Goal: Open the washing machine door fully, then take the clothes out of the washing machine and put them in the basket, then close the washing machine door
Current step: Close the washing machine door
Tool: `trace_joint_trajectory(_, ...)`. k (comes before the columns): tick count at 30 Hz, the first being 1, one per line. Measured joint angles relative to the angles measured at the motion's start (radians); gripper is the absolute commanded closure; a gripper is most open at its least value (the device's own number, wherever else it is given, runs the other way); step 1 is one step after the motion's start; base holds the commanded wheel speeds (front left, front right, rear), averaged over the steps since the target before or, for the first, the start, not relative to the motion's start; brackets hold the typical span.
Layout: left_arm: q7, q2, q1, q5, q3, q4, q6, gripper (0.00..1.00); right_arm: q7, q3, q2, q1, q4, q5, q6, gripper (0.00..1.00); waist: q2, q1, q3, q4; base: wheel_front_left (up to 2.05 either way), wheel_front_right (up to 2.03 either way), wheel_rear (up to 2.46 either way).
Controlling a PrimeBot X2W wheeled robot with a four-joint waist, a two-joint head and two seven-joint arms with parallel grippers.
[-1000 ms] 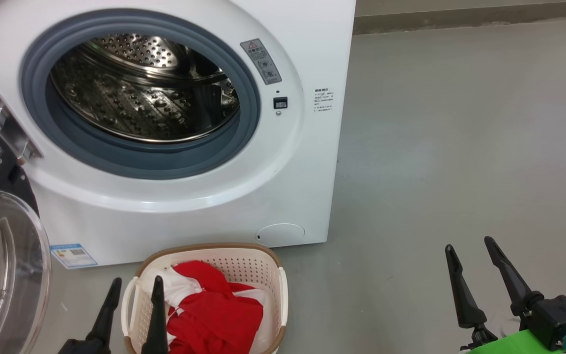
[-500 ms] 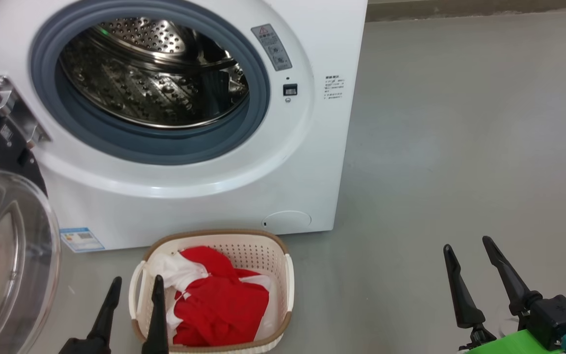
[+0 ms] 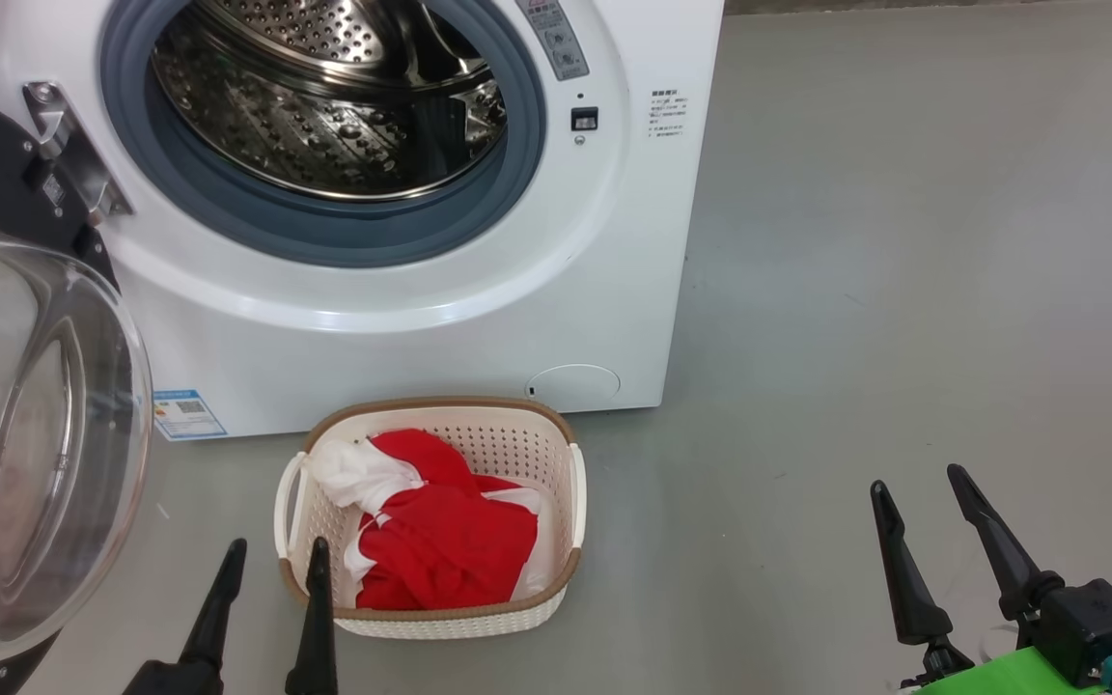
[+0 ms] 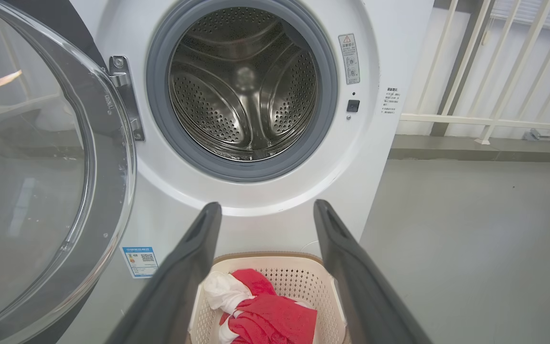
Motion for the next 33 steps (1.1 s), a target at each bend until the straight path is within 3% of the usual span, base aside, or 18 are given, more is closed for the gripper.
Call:
trace_joint_trajectory(17, 0.000, 0.000, -0.005, 0.000, -0.013, -0.035, 0.013, 0.00, 0.000, 0.001, 0.000, -0.001, 0.000, -0.002, 0.000, 0.00, 0.0000, 0.0000, -0.008, 0.040, 0.00, 0.00, 0.00)
trace_joint_trajectory(33, 0.000, 0.000, -0.004, 0.000, -0.020, -0.061, 0.026, 0.00, 0.000, 0.016, 0.000, -0.001, 0.001, -0.009, 0.000, 0.00, 0.0000, 0.0000, -0.015, 0.184, 0.00, 0.00, 0.00)
